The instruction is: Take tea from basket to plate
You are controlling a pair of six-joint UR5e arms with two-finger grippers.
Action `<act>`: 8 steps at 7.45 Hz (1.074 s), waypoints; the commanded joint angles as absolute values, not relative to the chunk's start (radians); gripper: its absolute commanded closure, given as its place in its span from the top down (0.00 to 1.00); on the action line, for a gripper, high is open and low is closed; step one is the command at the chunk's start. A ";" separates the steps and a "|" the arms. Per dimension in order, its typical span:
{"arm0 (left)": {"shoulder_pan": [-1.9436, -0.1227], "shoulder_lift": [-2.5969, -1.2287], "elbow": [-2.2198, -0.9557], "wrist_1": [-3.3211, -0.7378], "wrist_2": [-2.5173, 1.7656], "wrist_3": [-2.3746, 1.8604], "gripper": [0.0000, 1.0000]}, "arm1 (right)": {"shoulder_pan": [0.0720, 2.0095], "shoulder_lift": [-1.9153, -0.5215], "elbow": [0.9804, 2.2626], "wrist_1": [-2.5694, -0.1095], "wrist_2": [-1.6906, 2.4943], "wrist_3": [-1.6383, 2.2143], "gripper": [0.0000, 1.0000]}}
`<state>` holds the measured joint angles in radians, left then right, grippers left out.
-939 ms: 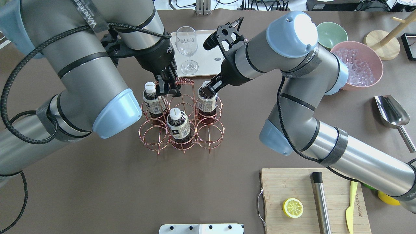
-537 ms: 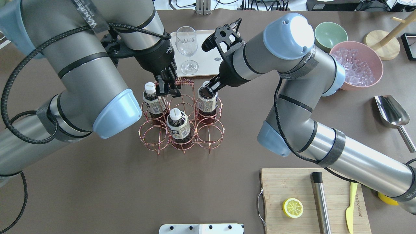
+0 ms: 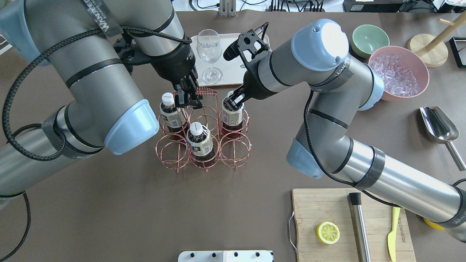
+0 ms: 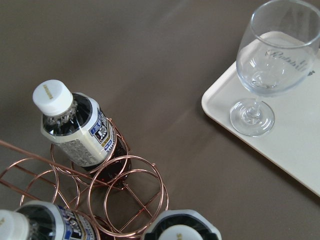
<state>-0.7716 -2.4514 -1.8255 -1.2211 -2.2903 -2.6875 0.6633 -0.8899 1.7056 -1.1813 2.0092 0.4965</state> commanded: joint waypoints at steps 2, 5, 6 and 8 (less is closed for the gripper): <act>-0.772 -2.451 -1.825 -1.221 -2.290 -2.686 0.00 | 0.663 -0.897 1.718 -1.181 2.014 0.492 0.00; -0.773 -2.451 -1.827 -1.221 -2.290 -2.686 0.00 | 0.663 -0.897 1.747 -1.186 2.020 0.462 0.00; -0.773 -2.451 -1.827 -1.221 -2.290 -2.688 0.00 | 0.663 -0.897 1.752 -1.189 2.020 0.451 0.00; -0.773 -2.451 -1.827 -1.221 -2.290 -2.686 0.00 | 0.664 -0.899 1.773 -1.196 2.032 0.434 0.00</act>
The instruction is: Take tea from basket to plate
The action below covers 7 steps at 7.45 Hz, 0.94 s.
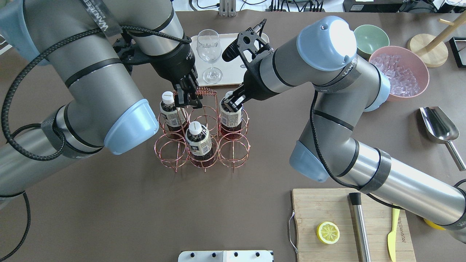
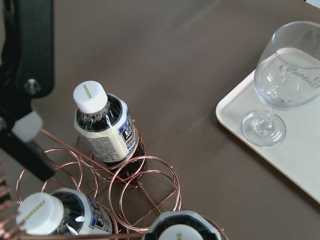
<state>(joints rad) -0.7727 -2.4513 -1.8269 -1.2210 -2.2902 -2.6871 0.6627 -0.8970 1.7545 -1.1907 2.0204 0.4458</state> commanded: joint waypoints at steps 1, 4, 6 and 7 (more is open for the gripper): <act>-0.773 -2.451 -1.827 -1.221 -2.290 -2.688 0.00 | 0.667 -0.900 1.785 -1.201 2.040 0.434 0.00; -0.773 -2.450 -1.825 -1.221 -2.290 -2.688 0.00 | 0.719 -0.900 1.836 -1.261 2.101 0.417 0.00; -0.773 -2.451 -1.825 -1.221 -2.290 -2.688 0.00 | 0.780 -0.899 1.848 -1.262 2.185 0.417 0.00; -0.773 -2.450 -1.825 -1.221 -2.290 -2.688 0.00 | 0.819 -0.899 1.855 -1.262 2.233 0.417 0.00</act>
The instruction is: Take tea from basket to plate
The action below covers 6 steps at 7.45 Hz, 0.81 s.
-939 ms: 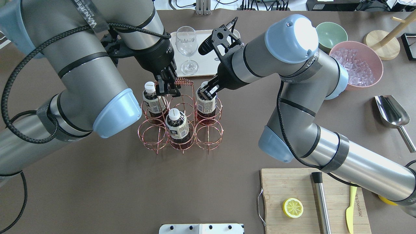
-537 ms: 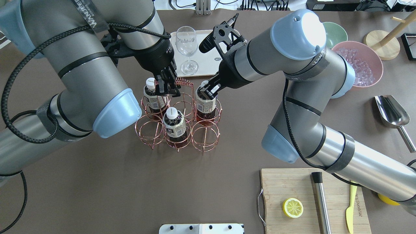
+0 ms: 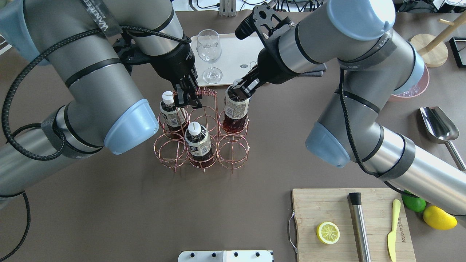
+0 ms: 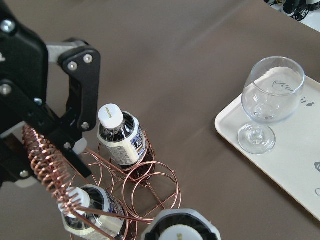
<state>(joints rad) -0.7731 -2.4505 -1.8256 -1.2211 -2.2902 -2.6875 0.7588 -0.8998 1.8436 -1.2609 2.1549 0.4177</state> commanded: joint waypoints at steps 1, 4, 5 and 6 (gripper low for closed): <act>-0.773 -2.444 -1.827 -1.221 -2.292 -2.686 0.00 | 0.860 -0.896 1.855 -1.262 2.271 0.416 0.00; -0.775 -2.444 -1.827 -1.221 -2.292 -2.686 0.00 | 0.957 -0.864 1.848 -1.310 2.333 0.390 0.00; -0.775 -2.445 -1.828 -1.221 -2.292 -2.686 0.00 | 0.997 -0.853 1.839 -1.348 2.330 0.350 0.00; -0.776 -2.444 -1.829 -1.221 -2.292 -2.686 0.00 | 1.041 -0.818 1.778 -1.373 2.332 0.297 0.00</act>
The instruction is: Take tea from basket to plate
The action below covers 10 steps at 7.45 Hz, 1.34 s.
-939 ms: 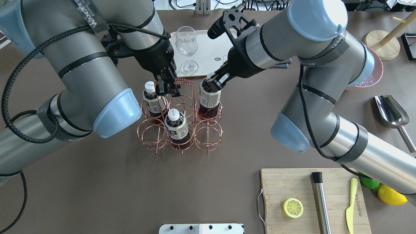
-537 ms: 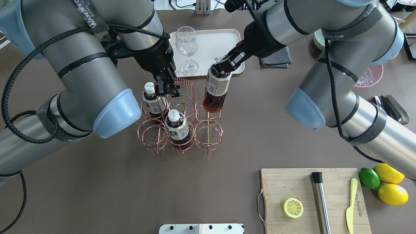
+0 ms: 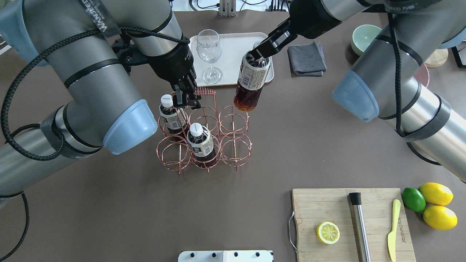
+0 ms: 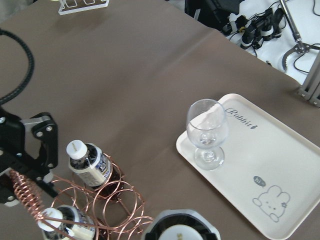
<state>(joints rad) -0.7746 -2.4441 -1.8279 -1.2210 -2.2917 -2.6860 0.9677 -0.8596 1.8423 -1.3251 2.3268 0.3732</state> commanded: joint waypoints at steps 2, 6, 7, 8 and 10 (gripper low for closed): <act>-0.785 -2.441 -1.830 -1.221 -2.306 -2.683 0.00 | 1.080 -0.748 1.593 -1.361 2.280 0.249 0.00; -0.900 -2.422 -1.856 -1.160 -2.364 -2.675 0.00 | 1.083 -0.568 1.170 -1.174 2.185 0.262 0.00; -0.916 -2.427 -1.883 -1.097 -2.365 -2.630 0.00 | 1.057 -0.562 1.131 -1.111 2.140 0.303 0.00; -0.948 -2.433 -1.900 -1.012 -2.365 -2.555 0.00 | 1.025 -0.558 1.100 -1.057 2.085 0.349 0.00; -1.017 -2.422 -1.923 -0.904 -2.382 -2.415 0.00 | 0.965 -0.561 1.098 -1.010 2.033 0.434 0.00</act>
